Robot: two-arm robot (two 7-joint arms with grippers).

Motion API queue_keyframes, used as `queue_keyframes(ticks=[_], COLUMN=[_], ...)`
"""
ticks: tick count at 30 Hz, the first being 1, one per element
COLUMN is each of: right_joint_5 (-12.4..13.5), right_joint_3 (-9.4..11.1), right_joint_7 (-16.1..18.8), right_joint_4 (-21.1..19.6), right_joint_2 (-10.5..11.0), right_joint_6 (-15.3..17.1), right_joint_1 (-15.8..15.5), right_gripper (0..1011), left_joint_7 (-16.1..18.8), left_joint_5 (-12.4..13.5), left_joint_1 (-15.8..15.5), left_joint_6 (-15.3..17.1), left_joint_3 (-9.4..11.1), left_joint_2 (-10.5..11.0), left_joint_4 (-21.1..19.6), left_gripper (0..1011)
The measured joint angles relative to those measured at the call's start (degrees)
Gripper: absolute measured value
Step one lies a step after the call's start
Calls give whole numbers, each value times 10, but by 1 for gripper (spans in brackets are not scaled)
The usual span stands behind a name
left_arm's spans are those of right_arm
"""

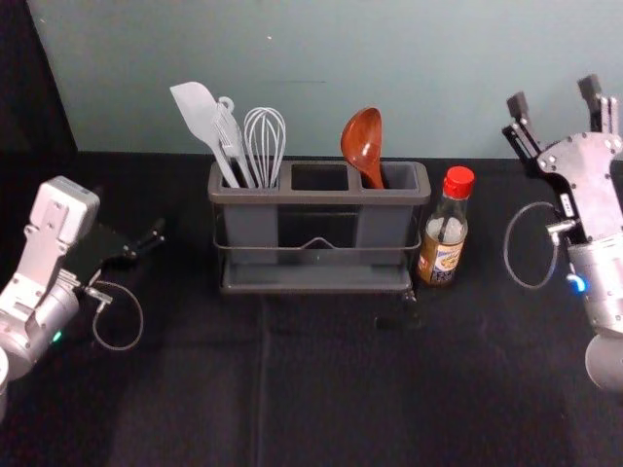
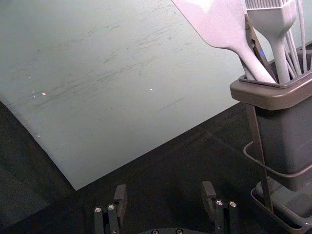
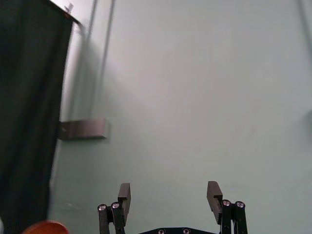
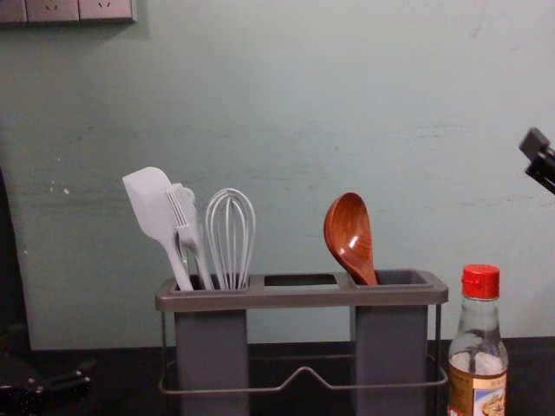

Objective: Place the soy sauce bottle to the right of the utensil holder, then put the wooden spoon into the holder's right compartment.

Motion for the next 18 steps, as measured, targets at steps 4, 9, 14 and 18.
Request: queue_keyframes(ticks=[4,9,14,18], right_joint_5=[-43,-109,-150,-168], right_joint_3=[16,32,40,40], right_joint_7=[-37,-91,-130,-149], right_joint_4=[-6,-15,-32,-45], right_joint_2=[-5,-15,-23,-24], right_joint_6=[14,53,117,178], right_joint_1=[-12,-27,-40,-52], right_gripper=[1002,1002,1002,1002], left_joint_7=[0,0,0,0], left_joint_5=[0,0,0,0], left_joint_1=[0,0,0,0], left_joint_6=[0,0,0,0], left_joint_3=[0,0,0,0], left_joint_2=[0,0,0,0], left_joint_4=[0,0,0,0], left_gripper=[1005,1005,1005,1005])
